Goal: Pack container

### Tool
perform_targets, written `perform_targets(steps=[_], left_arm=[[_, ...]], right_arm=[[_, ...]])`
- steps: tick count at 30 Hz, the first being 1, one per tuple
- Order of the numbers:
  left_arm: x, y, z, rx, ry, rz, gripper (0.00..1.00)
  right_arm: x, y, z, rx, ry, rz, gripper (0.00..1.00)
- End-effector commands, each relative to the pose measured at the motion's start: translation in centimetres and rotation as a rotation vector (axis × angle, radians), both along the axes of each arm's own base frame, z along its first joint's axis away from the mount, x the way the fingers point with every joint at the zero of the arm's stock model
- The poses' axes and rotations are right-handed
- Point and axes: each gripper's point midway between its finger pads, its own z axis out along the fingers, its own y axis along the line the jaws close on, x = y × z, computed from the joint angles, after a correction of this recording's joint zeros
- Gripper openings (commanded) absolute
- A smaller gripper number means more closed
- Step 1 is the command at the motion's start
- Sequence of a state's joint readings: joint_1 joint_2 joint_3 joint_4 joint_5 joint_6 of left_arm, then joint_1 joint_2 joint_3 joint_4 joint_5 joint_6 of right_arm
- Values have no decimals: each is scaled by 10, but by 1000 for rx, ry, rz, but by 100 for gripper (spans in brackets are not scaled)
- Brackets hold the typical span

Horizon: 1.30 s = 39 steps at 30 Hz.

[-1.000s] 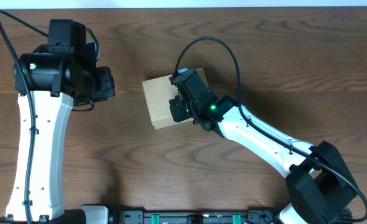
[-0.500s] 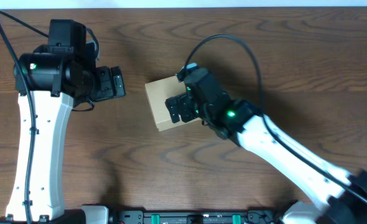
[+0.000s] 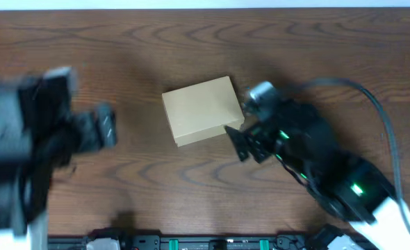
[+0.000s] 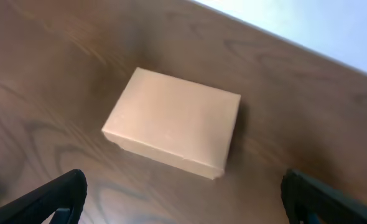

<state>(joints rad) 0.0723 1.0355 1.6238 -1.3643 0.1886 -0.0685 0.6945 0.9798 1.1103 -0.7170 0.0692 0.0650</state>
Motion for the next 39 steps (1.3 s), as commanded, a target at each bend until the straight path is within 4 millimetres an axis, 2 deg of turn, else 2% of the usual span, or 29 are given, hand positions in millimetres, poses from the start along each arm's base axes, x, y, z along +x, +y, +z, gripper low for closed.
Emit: perform_targets(steps=[1,5,8,10,13,15,21,27,30,32,35,39], left_arm=[[-33,-2,-23,6,-16,-32,95],[-63,-16,-39,-16,-183,-76,95],[-78,-30,-52,-52,-265,-131,95],[-88,-39,-65,-81,-283,-167,95],[-95,-53,-79,-150,-311,-216,95],[-93,-60,-83,-185,-353,-240,95],[-67,-56,-89,-266,-407,-168,95],[-62,-55,-85,-288,-431,-153,95],[-66,-55,-93,-292,-391,-145,95],[-66,-44,-103,-224,-367,-107,95],[-62,-32,-103,-162,-381,-63,95],[-59,-15,-114,61,-386,-112,95]], right_arm=[[-25,-26,-13,-23,-46,14,99],[-67,-59,-30,72,-102,-7,99],[-89,-76,-32,153,-161,-15,99],[-101,-86,-28,196,-215,-17,99],[-106,-99,-24,229,-278,-50,99],[-103,-105,-26,220,-291,-86,99],[-104,-105,-31,205,-275,-85,99],[-110,-110,-56,132,-192,-84,99],[-116,-115,-76,75,-128,-83,99],[-122,-120,-90,30,-78,-82,99],[-122,-120,-90,31,-79,-82,99],[-122,-120,-90,31,-79,-82,99]])
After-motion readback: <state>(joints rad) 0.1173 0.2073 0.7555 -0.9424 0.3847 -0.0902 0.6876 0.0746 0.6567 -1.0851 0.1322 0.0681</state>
